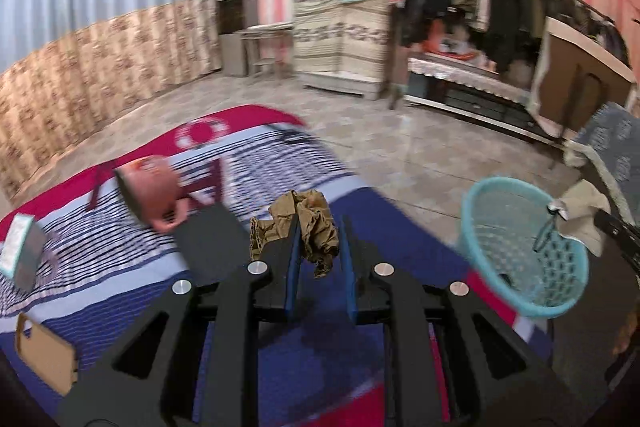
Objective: Collect trash
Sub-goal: 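Carry the beige cloth and brown crumpled item over the basket with both tools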
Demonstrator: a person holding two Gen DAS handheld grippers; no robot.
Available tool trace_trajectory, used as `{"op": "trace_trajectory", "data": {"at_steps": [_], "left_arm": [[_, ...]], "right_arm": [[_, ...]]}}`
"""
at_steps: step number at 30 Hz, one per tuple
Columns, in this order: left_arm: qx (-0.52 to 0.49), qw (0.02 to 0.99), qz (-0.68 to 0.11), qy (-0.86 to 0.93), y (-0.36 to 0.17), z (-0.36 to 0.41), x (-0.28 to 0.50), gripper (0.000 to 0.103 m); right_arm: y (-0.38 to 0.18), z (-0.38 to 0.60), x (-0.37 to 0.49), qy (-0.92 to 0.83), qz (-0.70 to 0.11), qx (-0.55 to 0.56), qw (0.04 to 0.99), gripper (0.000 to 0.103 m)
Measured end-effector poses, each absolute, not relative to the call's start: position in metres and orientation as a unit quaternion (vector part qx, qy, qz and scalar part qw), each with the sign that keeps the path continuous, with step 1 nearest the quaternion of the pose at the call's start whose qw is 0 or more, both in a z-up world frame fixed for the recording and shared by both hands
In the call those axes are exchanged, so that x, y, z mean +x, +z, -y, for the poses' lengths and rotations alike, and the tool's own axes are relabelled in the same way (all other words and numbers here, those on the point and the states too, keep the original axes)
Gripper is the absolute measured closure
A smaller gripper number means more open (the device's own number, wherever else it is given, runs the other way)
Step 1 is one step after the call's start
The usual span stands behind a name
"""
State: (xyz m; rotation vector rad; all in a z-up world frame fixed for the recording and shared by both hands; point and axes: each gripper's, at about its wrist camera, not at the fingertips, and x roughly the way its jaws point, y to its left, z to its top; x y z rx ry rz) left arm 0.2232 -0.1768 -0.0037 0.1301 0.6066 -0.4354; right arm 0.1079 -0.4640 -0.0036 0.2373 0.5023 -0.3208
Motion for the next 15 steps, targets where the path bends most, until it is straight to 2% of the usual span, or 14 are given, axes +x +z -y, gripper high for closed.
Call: {"op": "trace_trajectory", "data": {"at_steps": [15], "left_arm": [[0.096, 0.906, -0.259, -0.32, 0.012, 0.278, 0.18, 0.086]], "right_arm": [[-0.01, 0.517, 0.081, -0.226, -0.253, 0.126, 0.932, 0.095]]}}
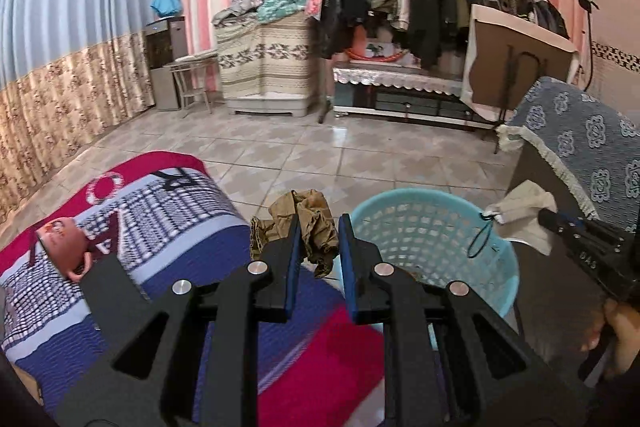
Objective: Collect trash
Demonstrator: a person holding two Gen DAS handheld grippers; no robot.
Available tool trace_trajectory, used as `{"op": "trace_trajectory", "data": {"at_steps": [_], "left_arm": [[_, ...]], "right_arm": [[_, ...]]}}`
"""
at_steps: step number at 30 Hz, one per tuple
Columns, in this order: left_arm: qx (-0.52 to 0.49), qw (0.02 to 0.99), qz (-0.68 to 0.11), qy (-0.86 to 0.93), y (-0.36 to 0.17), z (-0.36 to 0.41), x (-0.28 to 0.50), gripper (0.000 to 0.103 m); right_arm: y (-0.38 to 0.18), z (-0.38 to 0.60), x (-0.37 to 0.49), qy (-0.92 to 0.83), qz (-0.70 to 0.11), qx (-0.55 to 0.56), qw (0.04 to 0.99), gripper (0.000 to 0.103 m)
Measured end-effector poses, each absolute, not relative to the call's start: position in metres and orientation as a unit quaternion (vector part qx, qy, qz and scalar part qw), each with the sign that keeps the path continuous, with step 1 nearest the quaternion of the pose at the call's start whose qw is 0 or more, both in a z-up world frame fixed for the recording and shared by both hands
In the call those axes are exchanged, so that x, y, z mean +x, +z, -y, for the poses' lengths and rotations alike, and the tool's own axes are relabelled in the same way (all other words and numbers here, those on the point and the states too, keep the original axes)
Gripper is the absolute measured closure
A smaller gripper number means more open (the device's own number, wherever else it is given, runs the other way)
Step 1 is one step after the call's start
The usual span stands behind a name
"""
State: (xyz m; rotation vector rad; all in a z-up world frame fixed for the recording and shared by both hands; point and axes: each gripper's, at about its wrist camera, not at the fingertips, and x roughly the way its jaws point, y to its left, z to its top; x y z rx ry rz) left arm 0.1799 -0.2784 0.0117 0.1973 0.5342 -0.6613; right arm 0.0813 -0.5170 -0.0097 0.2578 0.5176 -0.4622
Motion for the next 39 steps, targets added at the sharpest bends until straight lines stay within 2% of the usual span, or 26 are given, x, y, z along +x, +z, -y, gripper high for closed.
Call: {"op": "trace_trajectory", "data": {"at_steps": [14, 15, 16, 17, 20, 21, 23, 25, 27, 29, 33, 35, 37, 39], "left_arm": [[0.124, 0.875, -0.277, -0.377, -0.027, 0.361, 0.187, 0.084], [0.127, 0.875, -0.274, -0.378, -0.028, 0.364, 0.188, 0.075], [0.13, 0.877, -0.271, -0.376, -0.029, 0.367, 0.19, 0.057], [0.129, 0.881, -0.266, -0.369, -0.03, 0.369, 0.193, 0.048], [0.123, 0.881, -0.272, -0.366, -0.031, 0.369, 0.202, 0.046], [0.122, 0.884, -0.273, -0.36, -0.031, 0.367, 0.206, 0.042], [0.115, 0.895, -0.271, -0.335, -0.03, 0.356, 0.213, 0.022], [0.106, 0.905, -0.267, -0.314, -0.027, 0.342, 0.217, 0.014], [0.103, 0.914, -0.261, -0.294, -0.024, 0.324, 0.219, 0.012], [0.098, 0.922, -0.257, -0.272, -0.021, 0.306, 0.22, 0.006], [0.085, 0.936, -0.253, -0.23, -0.013, 0.263, 0.22, 0.006], [0.075, 0.943, -0.256, -0.201, -0.007, 0.239, 0.22, 0.006], [0.069, 0.946, -0.258, -0.182, -0.003, 0.219, 0.219, 0.006], [0.066, 0.951, -0.255, -0.16, 0.002, 0.2, 0.216, 0.006]], "right_arm": [[-0.032, 0.534, 0.083, -0.239, -0.269, 0.135, 0.923, 0.095], [-0.032, 0.533, 0.084, -0.24, -0.27, 0.135, 0.923, 0.095], [-0.032, 0.533, 0.084, -0.24, -0.27, 0.135, 0.923, 0.095], [-0.032, 0.534, 0.085, -0.239, -0.271, 0.133, 0.923, 0.095], [-0.032, 0.532, 0.089, -0.238, -0.274, 0.126, 0.923, 0.095], [-0.032, 0.532, 0.09, -0.236, -0.275, 0.124, 0.924, 0.095], [-0.033, 0.529, 0.096, -0.232, -0.28, 0.119, 0.924, 0.095], [-0.035, 0.527, 0.102, -0.228, -0.282, 0.117, 0.925, 0.095], [-0.036, 0.524, 0.111, -0.222, -0.285, 0.117, 0.925, 0.095], [-0.038, 0.52, 0.121, -0.216, -0.29, 0.114, 0.925, 0.095], [-0.047, 0.51, 0.148, -0.206, -0.307, 0.115, 0.922, 0.091], [-0.055, 0.507, 0.161, -0.209, -0.324, 0.109, 0.916, 0.083], [-0.061, 0.506, 0.168, -0.203, -0.333, 0.11, 0.914, 0.051], [-0.063, 0.503, 0.171, -0.196, -0.335, 0.108, 0.915, 0.036]]}}
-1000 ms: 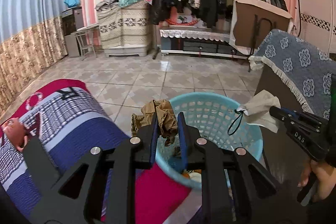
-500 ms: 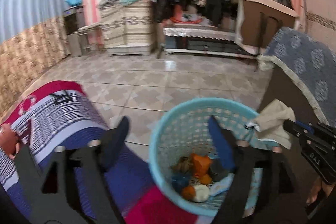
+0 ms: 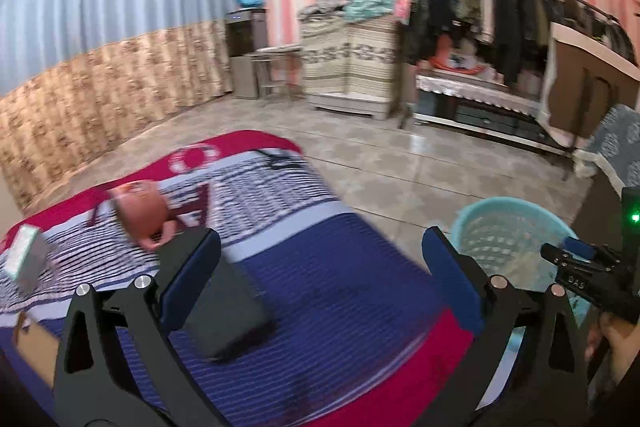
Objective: Collect trash
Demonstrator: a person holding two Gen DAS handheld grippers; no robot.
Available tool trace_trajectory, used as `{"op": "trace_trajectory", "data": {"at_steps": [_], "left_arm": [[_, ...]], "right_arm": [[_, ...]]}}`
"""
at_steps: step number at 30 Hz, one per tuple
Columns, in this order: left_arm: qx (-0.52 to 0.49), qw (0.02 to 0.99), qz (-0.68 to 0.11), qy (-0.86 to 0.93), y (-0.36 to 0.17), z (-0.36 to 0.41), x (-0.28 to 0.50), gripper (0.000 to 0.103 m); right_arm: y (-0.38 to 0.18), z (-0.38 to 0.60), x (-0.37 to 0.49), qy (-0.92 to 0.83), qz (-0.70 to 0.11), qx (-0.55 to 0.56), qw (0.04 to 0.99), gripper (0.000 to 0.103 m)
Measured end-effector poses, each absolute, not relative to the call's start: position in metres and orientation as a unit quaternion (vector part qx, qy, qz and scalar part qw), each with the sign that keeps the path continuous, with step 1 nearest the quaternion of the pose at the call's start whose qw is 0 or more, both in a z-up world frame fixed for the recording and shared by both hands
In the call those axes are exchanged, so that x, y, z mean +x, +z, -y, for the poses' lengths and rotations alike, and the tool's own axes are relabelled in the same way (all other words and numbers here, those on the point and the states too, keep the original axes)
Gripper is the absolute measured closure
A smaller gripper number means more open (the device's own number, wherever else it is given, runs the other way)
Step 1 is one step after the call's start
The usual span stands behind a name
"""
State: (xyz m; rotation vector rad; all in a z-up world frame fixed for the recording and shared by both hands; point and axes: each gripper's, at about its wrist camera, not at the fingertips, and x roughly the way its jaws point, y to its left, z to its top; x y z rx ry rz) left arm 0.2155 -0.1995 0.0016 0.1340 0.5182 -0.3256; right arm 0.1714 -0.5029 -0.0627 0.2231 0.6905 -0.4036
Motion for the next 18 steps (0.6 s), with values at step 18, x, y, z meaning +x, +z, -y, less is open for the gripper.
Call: {"op": "trace_trajectory", "data": {"at_steps": [18], "left_arm": [[0.021, 0.964, -0.256, -0.075, 0.004, 0.073, 0.147, 0.005]], "right_arm": [[-0.006, 0.438, 0.117, -0.166, -0.264, 0.115, 0.943, 0.005]]}}
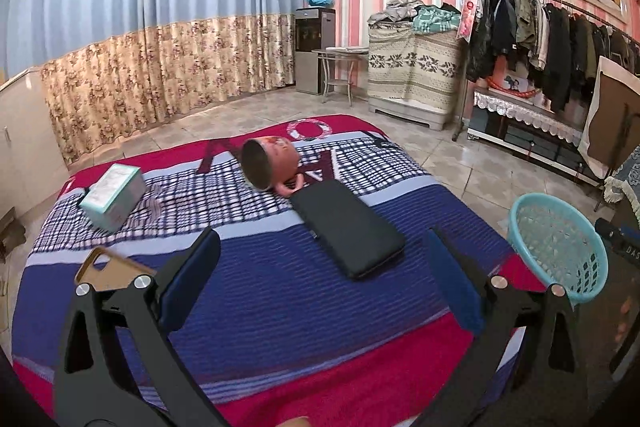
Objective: Collect trash
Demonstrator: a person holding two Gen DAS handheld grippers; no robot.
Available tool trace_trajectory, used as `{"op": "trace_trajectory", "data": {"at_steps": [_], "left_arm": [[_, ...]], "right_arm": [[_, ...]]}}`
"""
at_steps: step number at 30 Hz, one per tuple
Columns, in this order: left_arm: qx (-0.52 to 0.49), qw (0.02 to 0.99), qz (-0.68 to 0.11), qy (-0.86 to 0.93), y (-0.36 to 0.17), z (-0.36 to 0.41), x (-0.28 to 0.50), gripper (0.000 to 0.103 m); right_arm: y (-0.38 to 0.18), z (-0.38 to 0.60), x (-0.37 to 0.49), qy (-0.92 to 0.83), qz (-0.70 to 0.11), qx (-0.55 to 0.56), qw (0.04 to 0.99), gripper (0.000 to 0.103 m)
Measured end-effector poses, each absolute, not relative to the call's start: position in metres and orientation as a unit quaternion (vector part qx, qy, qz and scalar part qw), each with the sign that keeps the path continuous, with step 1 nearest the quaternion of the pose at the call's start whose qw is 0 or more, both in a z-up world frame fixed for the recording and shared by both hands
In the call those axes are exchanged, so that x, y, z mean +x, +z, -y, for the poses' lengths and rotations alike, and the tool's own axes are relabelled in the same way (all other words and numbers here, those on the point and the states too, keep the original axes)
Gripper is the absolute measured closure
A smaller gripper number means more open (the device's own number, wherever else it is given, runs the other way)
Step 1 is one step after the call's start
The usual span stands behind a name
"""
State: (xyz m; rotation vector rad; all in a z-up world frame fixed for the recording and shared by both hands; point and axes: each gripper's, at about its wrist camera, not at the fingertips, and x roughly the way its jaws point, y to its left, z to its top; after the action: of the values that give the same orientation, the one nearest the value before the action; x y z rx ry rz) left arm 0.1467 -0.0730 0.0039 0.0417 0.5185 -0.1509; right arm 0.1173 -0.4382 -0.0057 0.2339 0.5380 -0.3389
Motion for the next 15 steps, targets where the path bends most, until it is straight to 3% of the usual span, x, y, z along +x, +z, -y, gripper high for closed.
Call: {"op": "trace_trajectory", "data": {"at_steps": [15], "left_arm": [[0.014, 0.973, -0.227, -0.042, 0.004, 0.018, 0.075, 0.005]], "right_arm": [[0.009, 0.296, 0.082, -0.057, -0.256, 0.055, 0.964, 0.005]]}}
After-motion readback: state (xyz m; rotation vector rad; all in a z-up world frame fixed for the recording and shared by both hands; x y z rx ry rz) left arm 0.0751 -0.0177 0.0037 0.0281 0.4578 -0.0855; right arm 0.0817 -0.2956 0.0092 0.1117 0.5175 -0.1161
